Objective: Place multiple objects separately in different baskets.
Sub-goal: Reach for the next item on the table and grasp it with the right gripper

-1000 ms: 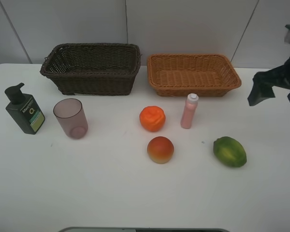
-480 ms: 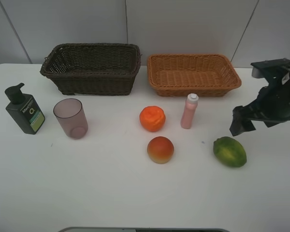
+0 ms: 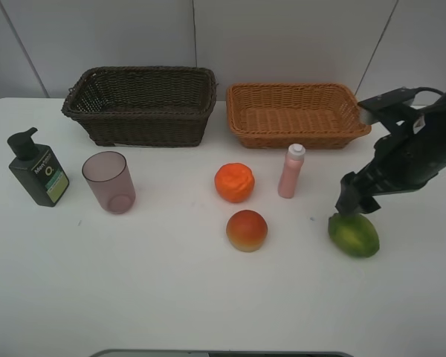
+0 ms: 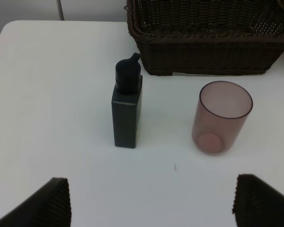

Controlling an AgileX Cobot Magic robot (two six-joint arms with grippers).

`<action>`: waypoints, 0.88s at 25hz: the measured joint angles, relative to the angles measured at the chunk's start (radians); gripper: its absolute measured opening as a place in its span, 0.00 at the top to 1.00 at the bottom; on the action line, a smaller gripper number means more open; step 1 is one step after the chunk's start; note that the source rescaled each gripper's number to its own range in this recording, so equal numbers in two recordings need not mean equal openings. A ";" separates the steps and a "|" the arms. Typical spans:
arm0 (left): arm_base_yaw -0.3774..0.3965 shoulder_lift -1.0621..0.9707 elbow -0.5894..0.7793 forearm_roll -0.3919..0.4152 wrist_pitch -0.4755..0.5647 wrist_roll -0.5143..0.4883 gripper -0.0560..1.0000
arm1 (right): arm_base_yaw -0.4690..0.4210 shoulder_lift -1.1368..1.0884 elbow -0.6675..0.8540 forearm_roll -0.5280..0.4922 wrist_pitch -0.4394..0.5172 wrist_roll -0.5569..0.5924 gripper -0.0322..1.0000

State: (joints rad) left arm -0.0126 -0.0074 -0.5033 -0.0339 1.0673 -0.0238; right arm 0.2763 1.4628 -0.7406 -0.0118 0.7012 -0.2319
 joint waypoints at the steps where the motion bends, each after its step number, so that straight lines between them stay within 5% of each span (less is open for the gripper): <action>1: 0.000 0.000 0.000 0.000 0.000 0.000 0.11 | 0.005 0.000 0.007 0.012 -0.001 -0.024 0.11; 22: 0.000 0.000 0.000 0.000 0.000 0.000 0.11 | 0.007 0.187 0.087 0.012 -0.160 -0.147 0.11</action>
State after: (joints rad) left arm -0.0126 -0.0074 -0.5033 -0.0339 1.0673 -0.0238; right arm 0.2837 1.6503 -0.6534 0.0000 0.5412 -0.3787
